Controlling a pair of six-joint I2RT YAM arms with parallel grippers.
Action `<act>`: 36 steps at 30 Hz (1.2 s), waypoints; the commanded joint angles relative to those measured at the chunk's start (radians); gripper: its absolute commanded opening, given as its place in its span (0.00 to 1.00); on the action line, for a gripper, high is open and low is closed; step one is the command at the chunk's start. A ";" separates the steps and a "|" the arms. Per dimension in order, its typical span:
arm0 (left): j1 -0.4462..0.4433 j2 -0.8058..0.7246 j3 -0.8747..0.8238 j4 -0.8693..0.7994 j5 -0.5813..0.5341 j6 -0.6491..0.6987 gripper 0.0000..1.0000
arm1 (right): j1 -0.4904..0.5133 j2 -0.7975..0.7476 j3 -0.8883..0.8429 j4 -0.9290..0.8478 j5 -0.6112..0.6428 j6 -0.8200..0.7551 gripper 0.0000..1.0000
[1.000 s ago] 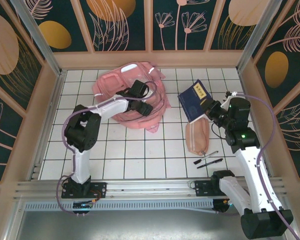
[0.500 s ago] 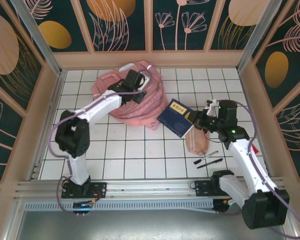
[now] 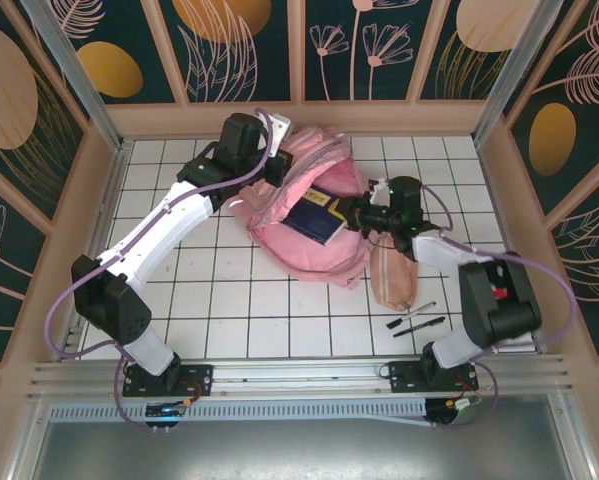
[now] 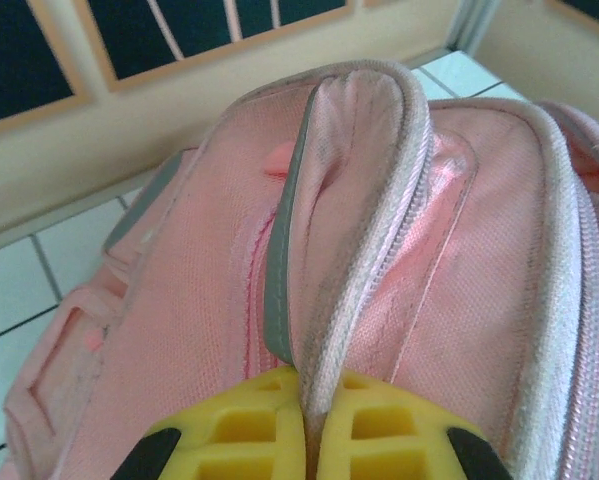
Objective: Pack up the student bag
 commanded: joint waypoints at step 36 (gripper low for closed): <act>0.001 0.145 -0.098 -0.018 -0.003 0.104 0.18 | -0.114 -0.483 -0.042 -0.963 0.516 -0.523 0.72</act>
